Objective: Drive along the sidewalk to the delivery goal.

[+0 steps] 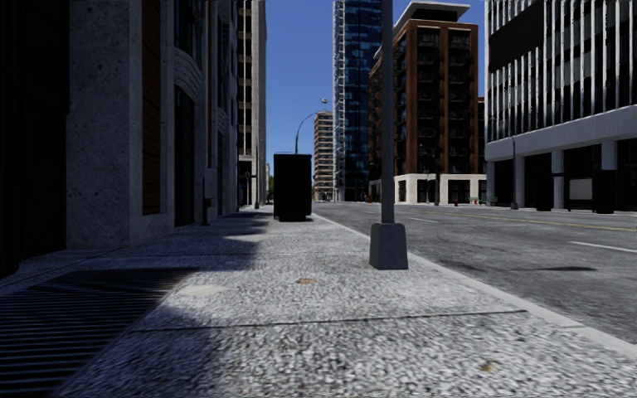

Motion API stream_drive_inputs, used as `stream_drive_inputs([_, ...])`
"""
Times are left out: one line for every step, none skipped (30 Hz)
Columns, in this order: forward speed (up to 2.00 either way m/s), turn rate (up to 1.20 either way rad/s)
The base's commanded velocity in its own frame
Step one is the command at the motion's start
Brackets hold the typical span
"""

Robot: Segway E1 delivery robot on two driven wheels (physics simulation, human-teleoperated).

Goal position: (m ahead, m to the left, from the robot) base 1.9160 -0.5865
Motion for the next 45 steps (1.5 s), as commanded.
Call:
stream_drive_inputs([1.96,-0.27])
stream_drive_inputs([1.79,-0.27])
stream_drive_inputs([1.79,-0.27])
stream_drive_inputs([1.64,-0.27])
stream_drive_inputs([1.59,-0.27])
stream_drive_inputs([1.58,-0.27])
stream_drive_inputs([1.58,-0.27])
stream_drive_inputs([1.56,-0.27])
stream_drive_inputs([1.55,-0.27])
stream_drive_inputs([1.55,-0.27])
stream_drive_inputs([1.55,-0.27])
stream_drive_inputs([1.54,-0.27])
stream_drive_inputs([1.54,-0.27])
stream_drive_inputs([1.51,-0.27])
stream_drive_inputs([1.51,-0.27])
stream_drive_inputs([1.49,-0.27])
stream_drive_inputs([1.45,-0.27])
stream_drive_inputs([1.40,-0.27])
stream_drive_inputs([1.35,-0.29])
stream_drive_inputs([1.35,-0.29])
stream_drive_inputs([1.32,-0.35])
stream_drive_inputs([1.28,-0.39])
stream_drive_inputs([1.28,-0.39])
stream_drive_inputs([1.26,-0.41])
stream_drive_inputs([1.24,-0.41])
stream_drive_inputs([1.21,-0.41])
stream_drive_inputs([1.20,-0.42])
stream_drive_inputs([1.20,-0.42])
stream_drive_inputs([1.14,-0.42])
stream_drive_inputs([1.10,-0.42])
stream_drive_inputs([1.08,-0.42])
stream_drive_inputs([1.08,-0.42])
stream_drive_inputs([1.07,-0.42])
stream_drive_inputs([1.07,-0.42])
stream_drive_inputs([1.06,-0.42])
stream_drive_inputs([1.06,-0.42])
stream_drive_inputs([1.03,-0.42])
stream_drive_inputs([1.01,-0.42])
stream_drive_inputs([0.98,-0.42])
stream_drive_inputs([0.98,-0.42])
stream_drive_inputs([0.74,0.00])
stream_drive_inputs([0.00,0.00])
stream_drive_inputs([0.00,0.00])
stream_drive_inputs([0.00,0.00])
stream_drive_inputs([0.00,0.00])
